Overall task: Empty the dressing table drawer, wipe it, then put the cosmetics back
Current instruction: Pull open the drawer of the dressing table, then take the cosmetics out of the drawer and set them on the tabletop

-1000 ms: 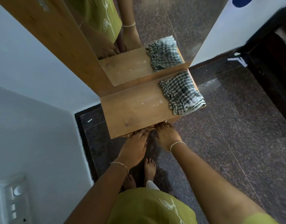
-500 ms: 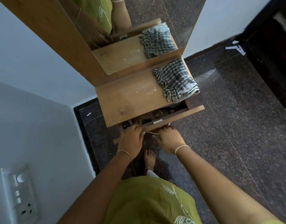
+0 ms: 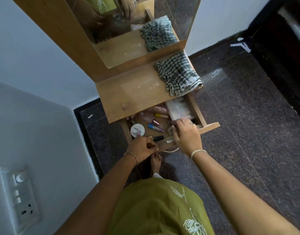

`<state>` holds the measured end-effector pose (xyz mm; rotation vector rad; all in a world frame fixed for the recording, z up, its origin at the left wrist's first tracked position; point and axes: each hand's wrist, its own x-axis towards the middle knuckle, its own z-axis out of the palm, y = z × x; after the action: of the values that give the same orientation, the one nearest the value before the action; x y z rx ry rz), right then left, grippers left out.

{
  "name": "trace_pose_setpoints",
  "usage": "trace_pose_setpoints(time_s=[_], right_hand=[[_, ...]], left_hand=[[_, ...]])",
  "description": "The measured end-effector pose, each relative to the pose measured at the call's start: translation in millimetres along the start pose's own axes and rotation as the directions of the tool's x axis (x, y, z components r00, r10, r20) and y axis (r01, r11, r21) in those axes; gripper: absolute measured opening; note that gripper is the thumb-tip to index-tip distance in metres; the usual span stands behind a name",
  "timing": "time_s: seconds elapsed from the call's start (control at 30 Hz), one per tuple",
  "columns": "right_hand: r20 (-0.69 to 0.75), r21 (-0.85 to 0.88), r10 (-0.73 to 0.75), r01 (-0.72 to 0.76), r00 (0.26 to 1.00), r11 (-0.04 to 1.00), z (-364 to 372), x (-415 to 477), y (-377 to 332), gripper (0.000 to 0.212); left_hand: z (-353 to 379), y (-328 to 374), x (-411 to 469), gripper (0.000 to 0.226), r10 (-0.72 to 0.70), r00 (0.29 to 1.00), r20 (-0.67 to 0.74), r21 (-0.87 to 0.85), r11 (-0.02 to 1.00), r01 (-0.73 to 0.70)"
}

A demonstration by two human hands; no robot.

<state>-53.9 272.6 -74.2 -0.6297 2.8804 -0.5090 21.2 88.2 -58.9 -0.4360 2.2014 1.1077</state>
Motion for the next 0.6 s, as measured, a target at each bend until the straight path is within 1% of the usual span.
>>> trace_pose_setpoints(time_s=[0.07,0.2,0.27,0.37,0.47,0.53,0.6], right_hand=[[0.041,0.021,0.059,-0.06,0.997,0.998,5,-1,2,0.017],[0.038,0.065,0.218,-0.22,0.975,0.973,11,-9,8,0.026],[0.048,0.052,0.291,-0.294,0.955,0.955,13,-10,11,0.029],[0.064,0.008,0.372,-0.373,0.926,0.928,16,-10,16,0.035],[0.084,0.0,0.458,-0.459,0.885,0.888,15,-10,19,0.041],[0.097,0.001,0.492,-0.495,0.865,0.869,15,-10,20,0.045],[0.109,0.013,0.515,-0.519,0.85,0.854,15,-10,22,0.046]], left_hand=[[7,-1,-4,0.014,-0.001,1.0,0.025,0.003,1.0,0.0],[19,0,-9,0.013,0.004,0.998,0.067,0.026,1.0,-0.005],[23,-1,-9,0.012,0.003,0.997,0.077,0.035,0.999,-0.005],[29,-3,-8,0.011,0.003,0.995,0.103,0.04,0.999,-0.007],[33,-4,-6,0.012,-0.005,0.991,0.135,0.052,0.999,-0.003],[33,-4,-7,0.015,-0.011,0.987,0.163,0.058,0.998,0.002],[31,1,-4,0.018,-0.024,0.981,0.194,0.028,0.999,0.019]])
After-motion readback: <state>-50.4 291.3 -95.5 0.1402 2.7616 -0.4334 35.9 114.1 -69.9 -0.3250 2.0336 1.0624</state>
